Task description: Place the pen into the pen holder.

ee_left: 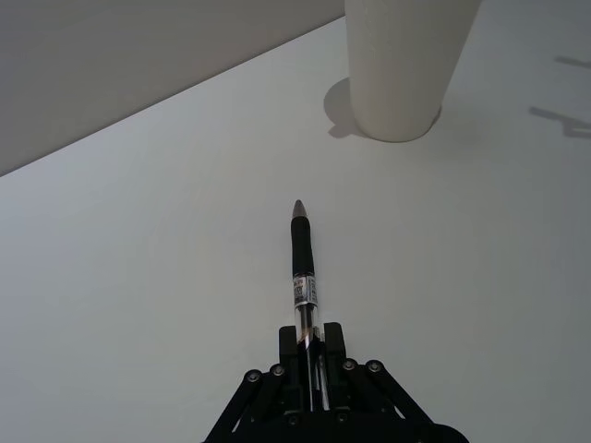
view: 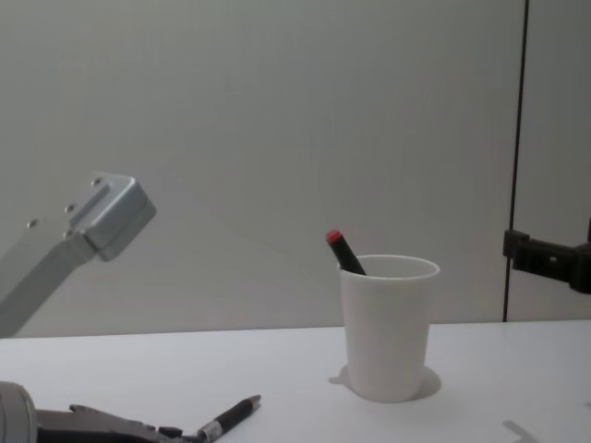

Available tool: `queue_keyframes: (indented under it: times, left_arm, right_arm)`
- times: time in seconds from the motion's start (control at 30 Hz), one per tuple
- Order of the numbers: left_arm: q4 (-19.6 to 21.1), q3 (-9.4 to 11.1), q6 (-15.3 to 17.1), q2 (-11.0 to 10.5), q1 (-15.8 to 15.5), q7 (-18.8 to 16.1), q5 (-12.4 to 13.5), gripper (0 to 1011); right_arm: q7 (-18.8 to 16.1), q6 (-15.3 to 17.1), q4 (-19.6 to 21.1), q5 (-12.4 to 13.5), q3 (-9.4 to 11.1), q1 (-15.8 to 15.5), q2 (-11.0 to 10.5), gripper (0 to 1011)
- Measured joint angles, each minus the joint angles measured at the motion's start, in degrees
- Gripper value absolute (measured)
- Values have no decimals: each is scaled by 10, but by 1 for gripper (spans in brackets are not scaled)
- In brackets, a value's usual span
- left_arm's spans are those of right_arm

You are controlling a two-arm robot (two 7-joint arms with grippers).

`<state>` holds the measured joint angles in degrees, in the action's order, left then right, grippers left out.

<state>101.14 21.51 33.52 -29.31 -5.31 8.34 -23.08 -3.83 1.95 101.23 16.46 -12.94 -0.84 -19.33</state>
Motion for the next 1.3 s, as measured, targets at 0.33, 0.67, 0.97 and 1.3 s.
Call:
queue_keyframes:
  times: [0.33,0.67,0.97,1.3]
  left_arm:
    - [0,-3,-16,0,3,-4,-6,160]
    - [9,-21,-81,-5,13,-38,-49,160]
    - [22,-44,-146,-14,23,-59,-97,160]
    - [30,-56,-193,-18,25,-43,-127,160]
  right_arm:
    - [0,0,0,0,0,0,0,1002]
    - [0,0,0,0,0,0,0,1002]
    - [0,0,0,0,0,0,0,1001]
    - [0,0,0,0,0,0,0,1002]
